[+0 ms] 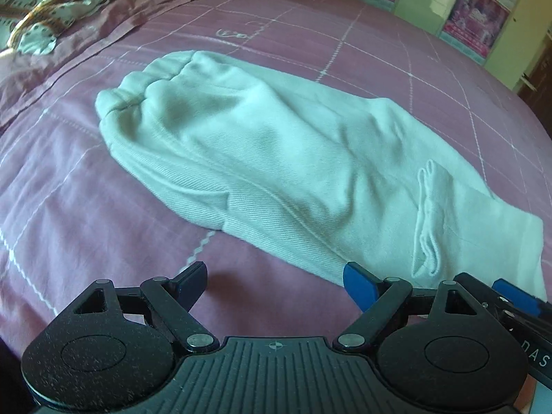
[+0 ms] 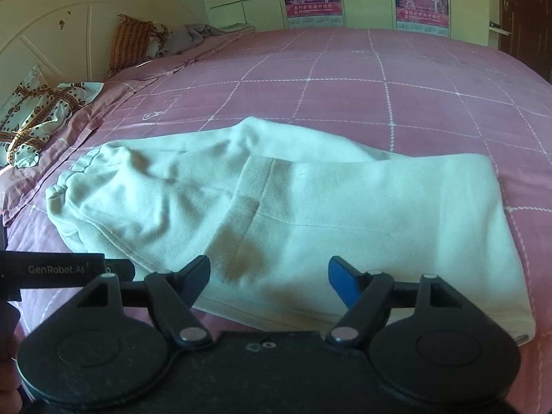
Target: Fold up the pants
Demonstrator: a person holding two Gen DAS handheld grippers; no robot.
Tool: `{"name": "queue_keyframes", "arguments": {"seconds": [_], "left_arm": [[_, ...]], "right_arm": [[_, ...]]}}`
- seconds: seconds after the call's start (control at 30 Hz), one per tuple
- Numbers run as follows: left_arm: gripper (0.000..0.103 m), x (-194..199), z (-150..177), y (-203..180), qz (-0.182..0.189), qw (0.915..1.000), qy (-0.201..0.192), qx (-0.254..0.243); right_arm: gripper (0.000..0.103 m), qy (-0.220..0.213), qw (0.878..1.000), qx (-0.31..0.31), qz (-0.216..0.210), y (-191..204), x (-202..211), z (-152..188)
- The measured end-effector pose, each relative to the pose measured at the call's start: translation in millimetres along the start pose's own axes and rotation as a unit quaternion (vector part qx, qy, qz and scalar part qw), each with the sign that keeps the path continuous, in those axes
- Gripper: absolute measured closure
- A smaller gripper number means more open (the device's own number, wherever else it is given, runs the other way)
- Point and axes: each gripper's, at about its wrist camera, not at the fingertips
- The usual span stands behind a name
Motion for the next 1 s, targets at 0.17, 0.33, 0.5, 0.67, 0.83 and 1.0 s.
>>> {"name": "queue_keyframes", "arguments": {"seconds": [0.17,0.33,0.5,0.67,0.83,1.0], "left_arm": [[0.017,-2,-7,29,-0.005,0.9994,-0.007,0.033],[0.017,-1,-20,52,-0.002,0.9974,-0.016,0.071],[0.017,-13,-28,64,0.006,0.9965,0.001,0.083],[0.017,-18,-30,76,0.023,0.9936,0.006,0.11],[0.017,-27,-33,96,0.066,0.9822,0.013,0.175],[0.017,-31,-33,116,0.102,0.964,0.02,0.245]], "right_arm": [[0.055,-0.014,0.999,0.003,0.044,6,-4,-9],[0.057,-0.001,0.997,0.006,0.071,5,-21,-19],[0.056,0.032,0.997,0.027,0.068,12,-43,3],[0.056,0.028,0.998,0.01,0.06,8,-37,4],[0.056,0.021,0.997,0.016,0.067,11,-37,6],[0.056,0.02,0.998,0.015,0.065,10,-38,6]]}}
Point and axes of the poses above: each gripper's, at about its wrist camera, not at the fingertips, and x roughly against the way its jaws point, y to its left, z to its underside, and after that the axes turned 1 degree about y, right-handed
